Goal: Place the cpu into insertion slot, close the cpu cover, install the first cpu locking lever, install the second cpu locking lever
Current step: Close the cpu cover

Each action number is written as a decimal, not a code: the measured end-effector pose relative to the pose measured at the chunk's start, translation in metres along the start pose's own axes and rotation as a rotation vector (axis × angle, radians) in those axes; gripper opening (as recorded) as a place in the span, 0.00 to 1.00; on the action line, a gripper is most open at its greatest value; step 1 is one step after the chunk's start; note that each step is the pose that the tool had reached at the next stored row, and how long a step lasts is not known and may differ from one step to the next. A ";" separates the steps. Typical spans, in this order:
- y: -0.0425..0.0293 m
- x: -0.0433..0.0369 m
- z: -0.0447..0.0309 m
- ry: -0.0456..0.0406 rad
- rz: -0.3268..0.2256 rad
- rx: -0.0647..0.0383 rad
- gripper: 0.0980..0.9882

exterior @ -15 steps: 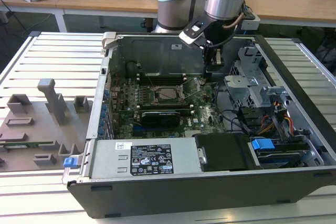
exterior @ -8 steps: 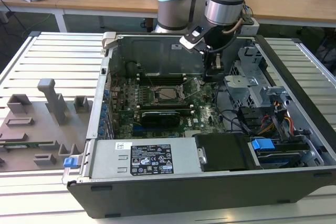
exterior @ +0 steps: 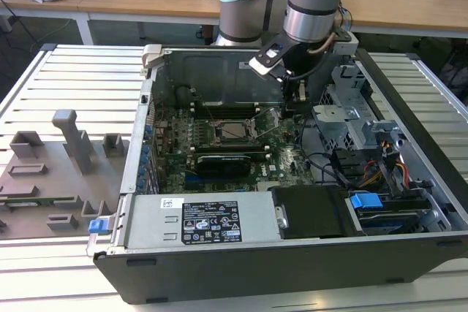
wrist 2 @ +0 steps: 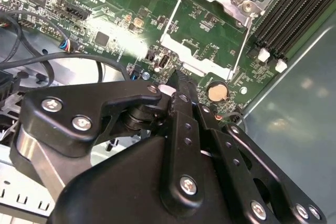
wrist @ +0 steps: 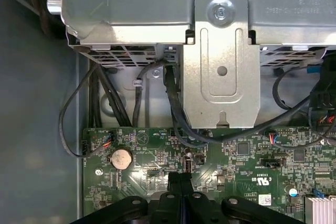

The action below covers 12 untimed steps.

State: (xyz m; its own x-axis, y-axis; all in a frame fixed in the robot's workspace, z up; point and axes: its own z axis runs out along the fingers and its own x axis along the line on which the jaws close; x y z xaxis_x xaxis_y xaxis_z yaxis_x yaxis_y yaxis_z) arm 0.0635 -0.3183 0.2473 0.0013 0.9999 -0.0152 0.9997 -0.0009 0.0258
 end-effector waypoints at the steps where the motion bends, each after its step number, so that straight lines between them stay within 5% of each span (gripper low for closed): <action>1: 0.0000 0.0000 0.0012 0.0000 0.000 0.000 0.01; 12: -0.0049 0.0000 0.0029 0.0000 0.000 0.000 0.01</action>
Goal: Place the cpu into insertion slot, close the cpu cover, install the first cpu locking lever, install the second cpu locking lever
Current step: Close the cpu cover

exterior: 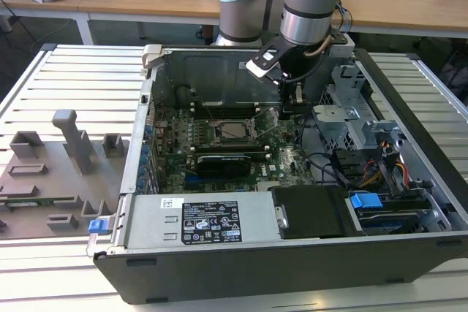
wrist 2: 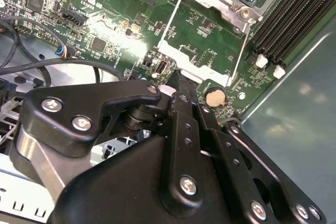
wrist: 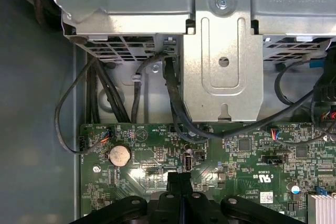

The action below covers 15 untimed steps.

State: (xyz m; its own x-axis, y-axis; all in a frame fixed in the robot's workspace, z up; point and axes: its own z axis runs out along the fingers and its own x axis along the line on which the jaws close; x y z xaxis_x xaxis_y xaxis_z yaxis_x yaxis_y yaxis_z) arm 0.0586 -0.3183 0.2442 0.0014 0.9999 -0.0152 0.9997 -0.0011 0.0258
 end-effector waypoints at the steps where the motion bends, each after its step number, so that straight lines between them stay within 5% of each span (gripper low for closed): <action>1: -0.0008 0.0000 0.0000 -0.0001 0.000 0.000 0.01; 8: -0.0119 0.0000 -0.0003 0.0000 0.000 0.000 0.01; 15: -0.0152 0.0000 -0.0004 0.0000 0.000 0.000 0.01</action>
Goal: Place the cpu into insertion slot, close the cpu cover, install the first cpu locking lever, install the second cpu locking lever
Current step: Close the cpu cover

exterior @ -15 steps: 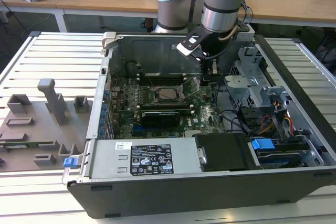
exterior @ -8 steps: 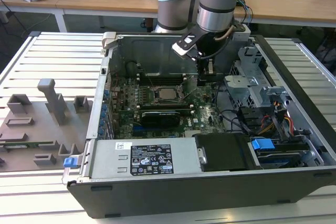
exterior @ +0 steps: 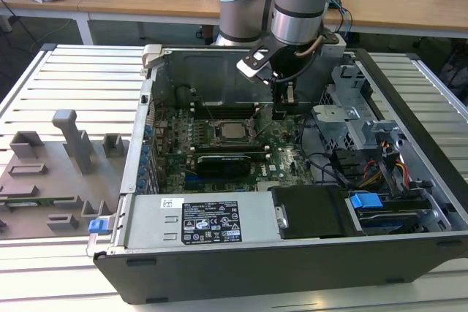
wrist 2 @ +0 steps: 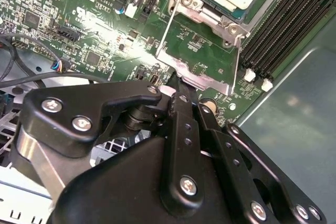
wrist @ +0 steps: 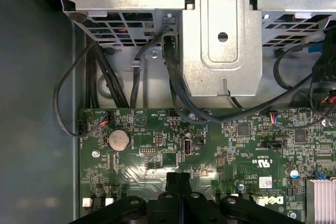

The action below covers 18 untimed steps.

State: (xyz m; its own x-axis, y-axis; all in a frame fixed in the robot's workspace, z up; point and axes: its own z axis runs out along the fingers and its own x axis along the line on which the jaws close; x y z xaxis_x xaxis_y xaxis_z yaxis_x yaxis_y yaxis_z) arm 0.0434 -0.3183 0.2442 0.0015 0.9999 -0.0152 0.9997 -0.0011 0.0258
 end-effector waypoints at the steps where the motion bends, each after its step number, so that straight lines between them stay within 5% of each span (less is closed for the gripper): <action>1: -0.0004 0.0000 0.0000 0.0000 0.000 0.000 0.01; 18: -0.0130 0.0000 -0.0003 0.0000 0.000 0.000 0.01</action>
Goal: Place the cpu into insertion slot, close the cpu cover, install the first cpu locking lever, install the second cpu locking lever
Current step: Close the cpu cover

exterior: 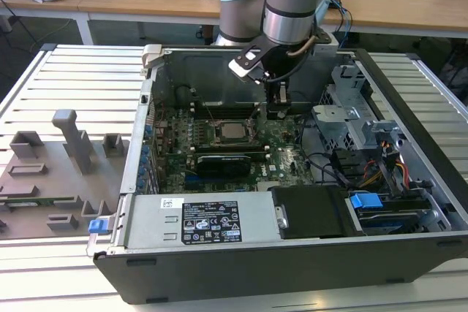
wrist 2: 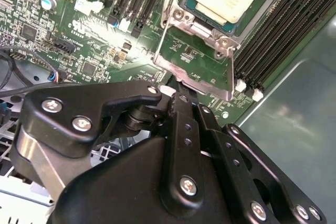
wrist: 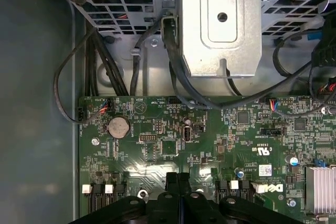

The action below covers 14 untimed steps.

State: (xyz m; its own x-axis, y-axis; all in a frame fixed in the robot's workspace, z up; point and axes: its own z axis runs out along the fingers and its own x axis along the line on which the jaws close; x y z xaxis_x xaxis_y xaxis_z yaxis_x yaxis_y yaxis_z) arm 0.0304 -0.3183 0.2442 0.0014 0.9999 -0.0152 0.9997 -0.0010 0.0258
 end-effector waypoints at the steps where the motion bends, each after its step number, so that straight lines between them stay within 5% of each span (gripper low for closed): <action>1: -0.0006 0.0000 0.0000 0.0000 0.000 0.000 0.01; 14: -0.0137 0.0000 -0.0004 0.0000 0.000 0.000 0.01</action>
State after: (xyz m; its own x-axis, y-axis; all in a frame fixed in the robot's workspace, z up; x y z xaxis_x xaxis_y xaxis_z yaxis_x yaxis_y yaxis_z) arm 0.0167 -0.3183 0.2442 0.0014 0.9999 -0.0152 0.9997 -0.0010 0.0258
